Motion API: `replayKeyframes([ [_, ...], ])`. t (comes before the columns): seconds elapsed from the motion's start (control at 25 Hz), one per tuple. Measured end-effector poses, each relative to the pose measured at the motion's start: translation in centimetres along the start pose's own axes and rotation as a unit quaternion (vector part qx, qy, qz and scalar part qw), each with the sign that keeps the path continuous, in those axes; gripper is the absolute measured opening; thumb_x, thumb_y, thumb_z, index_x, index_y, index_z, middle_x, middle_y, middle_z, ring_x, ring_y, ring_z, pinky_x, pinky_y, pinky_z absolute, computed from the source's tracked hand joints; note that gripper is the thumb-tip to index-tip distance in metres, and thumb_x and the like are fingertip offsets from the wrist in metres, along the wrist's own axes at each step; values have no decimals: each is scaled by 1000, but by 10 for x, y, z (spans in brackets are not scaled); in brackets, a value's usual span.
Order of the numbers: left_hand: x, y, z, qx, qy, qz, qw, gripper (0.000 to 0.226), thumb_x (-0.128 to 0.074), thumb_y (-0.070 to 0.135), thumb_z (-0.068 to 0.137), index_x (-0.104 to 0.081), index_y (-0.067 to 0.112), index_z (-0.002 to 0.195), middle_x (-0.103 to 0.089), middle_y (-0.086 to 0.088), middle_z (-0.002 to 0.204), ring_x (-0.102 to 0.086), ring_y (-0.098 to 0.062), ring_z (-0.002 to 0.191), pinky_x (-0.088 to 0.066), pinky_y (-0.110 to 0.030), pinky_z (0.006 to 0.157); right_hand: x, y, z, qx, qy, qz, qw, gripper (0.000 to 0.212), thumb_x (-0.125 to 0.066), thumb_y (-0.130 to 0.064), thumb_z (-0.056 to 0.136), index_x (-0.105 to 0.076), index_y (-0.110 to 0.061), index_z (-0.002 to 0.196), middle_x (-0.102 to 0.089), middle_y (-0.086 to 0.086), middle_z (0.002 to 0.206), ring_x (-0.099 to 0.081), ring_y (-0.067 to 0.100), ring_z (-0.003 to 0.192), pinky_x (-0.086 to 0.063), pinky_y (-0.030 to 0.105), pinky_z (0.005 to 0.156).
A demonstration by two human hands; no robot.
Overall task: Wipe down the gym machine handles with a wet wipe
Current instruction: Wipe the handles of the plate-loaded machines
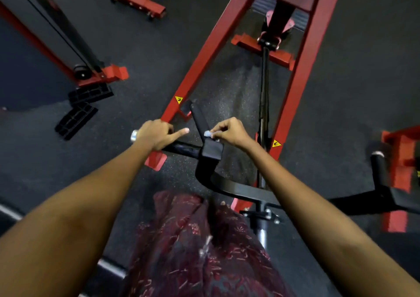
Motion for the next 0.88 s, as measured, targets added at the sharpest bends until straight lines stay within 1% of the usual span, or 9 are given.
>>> replayKeyframes([
  [0.08,-5,-2,-1,15,-26,14,999,61,-33,70,87,-59,16,72,-61,-7,78,-60,-29,84,-41,-34,70,-4,-5,-2,18,-10,-6,1000,12,-76,-10,73,-75,-4,83,-72,12,80,-58,5,63,-49,22,64],
  [0.12,-7,-3,0,23,-38,15,999,56,-37,67,87,-59,17,75,-59,-5,77,-61,-29,84,-41,-33,70,-5,-7,-1,18,-5,-5,1000,12,-77,-10,73,-75,-4,83,-72,14,80,-57,7,61,-49,22,62],
  [0.24,-11,-6,2,29,-56,10,998,46,-41,60,89,-57,19,76,-55,-2,73,-60,-28,81,-42,-33,68,-7,-6,19,2,9,13,1000,12,-76,-9,74,-74,0,82,-69,21,74,-50,1,44,-42,7,47],
  [0.32,-8,-5,1,27,-34,-5,999,43,-43,54,90,-56,17,73,-56,-3,71,-59,-27,76,-41,-33,67,-10,-10,35,3,15,3,1000,15,-78,-11,73,-73,2,78,-67,19,67,-50,-2,35,-41,6,47],
  [0.48,5,-8,-5,39,19,-15,999,42,-45,46,90,-55,13,66,-54,-5,62,-60,-30,69,-42,-32,64,-7,-26,80,11,16,-32,999,13,-76,-13,75,-72,0,74,-64,13,59,-49,-8,35,-44,9,51],
  [0.56,10,-8,-8,39,44,-8,998,47,-31,51,85,-50,16,60,-54,-7,59,-59,-31,66,-35,-30,60,-2,-33,107,12,35,-47,998,10,-75,-14,75,-72,-4,74,-58,0,49,-48,-6,33,-50,19,57],
  [0.64,14,-8,-11,35,73,-15,997,54,-15,54,75,-50,17,57,-59,-9,58,-58,-31,61,-31,-28,57,-14,-34,127,10,10,-69,997,11,-76,-18,75,-73,-7,75,-52,-12,41,-50,-6,35,-53,24,64],
  [0.76,17,-5,-14,12,128,-27,991,58,-19,47,77,-56,10,52,-58,-9,48,-54,-29,46,-31,-25,51,-32,-33,131,18,-35,-85,996,11,-76,-17,76,-72,-7,76,-56,-7,49,-51,-7,36,-52,24,68],
  [0.88,23,-5,-18,-10,192,-25,981,48,-34,37,79,-52,11,43,-49,-3,37,-45,-24,31,-27,-19,47,-35,-38,104,51,-99,-100,989,2,-71,-7,78,-72,-7,76,-64,7,61,-54,-6,39,-50,19,59],
])
Point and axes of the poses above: each hand's wrist, its own z-axis towards the middle knuckle, its own x-axis out of the back of the hand, y = z × x, the point moved 10 cm from there along z, towards the middle knuckle
